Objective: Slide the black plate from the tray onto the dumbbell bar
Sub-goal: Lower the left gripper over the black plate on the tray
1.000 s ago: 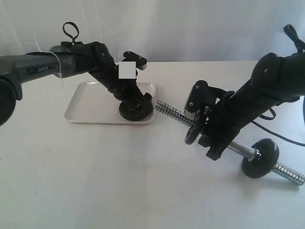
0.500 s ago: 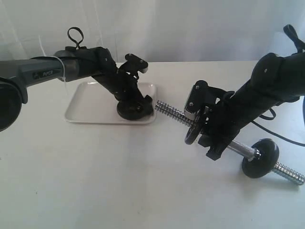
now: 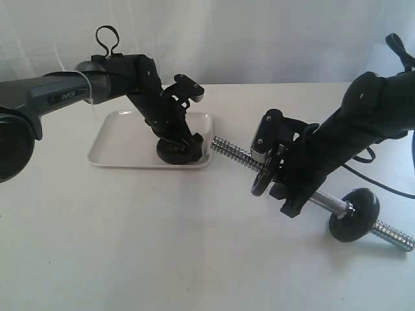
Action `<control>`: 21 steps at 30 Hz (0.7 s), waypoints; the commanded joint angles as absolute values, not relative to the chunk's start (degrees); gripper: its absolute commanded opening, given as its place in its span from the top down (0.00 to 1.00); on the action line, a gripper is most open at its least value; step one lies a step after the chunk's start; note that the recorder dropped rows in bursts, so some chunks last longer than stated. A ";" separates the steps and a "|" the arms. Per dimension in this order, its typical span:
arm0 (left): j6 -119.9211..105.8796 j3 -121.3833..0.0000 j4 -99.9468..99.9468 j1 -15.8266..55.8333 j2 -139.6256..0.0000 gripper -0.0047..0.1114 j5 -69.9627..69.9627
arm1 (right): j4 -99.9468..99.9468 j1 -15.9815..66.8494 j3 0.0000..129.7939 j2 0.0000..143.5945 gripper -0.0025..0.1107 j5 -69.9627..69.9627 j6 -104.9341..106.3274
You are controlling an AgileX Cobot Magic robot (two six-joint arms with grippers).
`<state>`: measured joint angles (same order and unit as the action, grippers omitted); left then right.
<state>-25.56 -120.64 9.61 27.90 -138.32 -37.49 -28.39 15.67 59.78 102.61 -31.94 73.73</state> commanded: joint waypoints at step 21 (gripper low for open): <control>-7.21 -127.40 -1.98 28.09 -138.40 0.05 -47.26 | -31.31 15.31 61.24 100.65 0.98 -27.69 74.73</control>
<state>-10.72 -126.94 -0.90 28.02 -138.40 -46.77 -28.39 15.67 59.78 102.61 -31.85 73.73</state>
